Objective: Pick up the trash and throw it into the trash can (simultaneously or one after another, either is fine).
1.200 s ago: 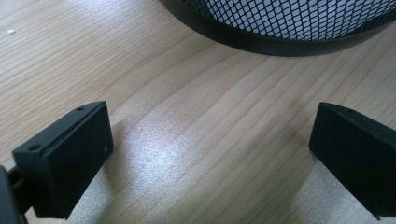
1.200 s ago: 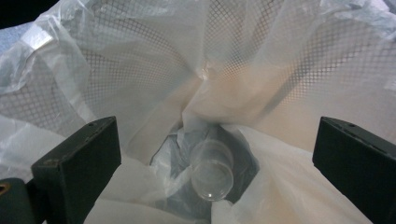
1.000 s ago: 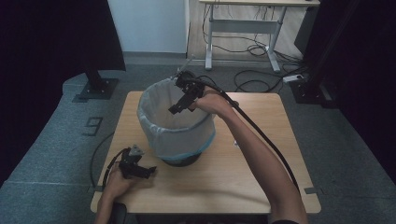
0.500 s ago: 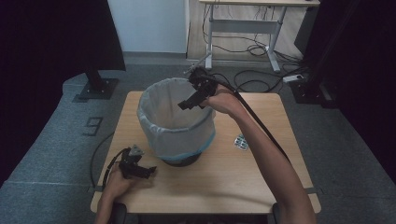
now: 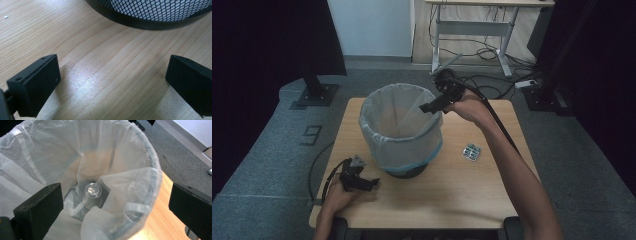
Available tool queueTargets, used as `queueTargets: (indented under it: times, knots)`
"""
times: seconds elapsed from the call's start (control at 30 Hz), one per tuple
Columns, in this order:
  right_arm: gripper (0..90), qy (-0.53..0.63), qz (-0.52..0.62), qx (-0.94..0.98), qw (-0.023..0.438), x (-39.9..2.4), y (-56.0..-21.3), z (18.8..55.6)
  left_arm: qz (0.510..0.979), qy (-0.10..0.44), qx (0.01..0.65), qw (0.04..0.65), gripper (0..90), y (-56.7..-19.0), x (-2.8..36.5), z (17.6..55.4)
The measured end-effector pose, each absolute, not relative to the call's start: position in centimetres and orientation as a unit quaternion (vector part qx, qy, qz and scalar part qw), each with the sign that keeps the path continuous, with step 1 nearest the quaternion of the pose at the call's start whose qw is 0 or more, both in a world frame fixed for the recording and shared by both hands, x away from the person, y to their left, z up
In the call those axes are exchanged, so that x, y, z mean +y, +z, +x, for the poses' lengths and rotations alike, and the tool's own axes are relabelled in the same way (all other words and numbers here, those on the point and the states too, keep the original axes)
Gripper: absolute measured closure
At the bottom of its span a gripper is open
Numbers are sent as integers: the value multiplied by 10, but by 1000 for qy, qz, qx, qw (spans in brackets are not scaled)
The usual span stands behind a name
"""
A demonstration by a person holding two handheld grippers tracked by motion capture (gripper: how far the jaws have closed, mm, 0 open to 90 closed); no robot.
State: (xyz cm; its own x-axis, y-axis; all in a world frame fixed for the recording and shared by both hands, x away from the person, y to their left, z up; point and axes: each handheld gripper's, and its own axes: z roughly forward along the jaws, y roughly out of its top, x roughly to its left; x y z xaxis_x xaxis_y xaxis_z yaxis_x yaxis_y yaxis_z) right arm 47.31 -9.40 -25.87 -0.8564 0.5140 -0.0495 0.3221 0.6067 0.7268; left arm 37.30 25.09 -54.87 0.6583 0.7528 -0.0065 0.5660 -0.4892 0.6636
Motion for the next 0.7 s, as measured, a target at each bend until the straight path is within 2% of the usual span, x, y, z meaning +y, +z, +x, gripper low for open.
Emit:
queueTargets:
  times: [0.23,0.7]
  knots:
    - [0,368,247,885,145,-112,-260,471,851,144,387,324,0,-549,251,373]
    - [0,378,293,865,151,-155,-274,472,851,144,387,324,0,-549,251,373]
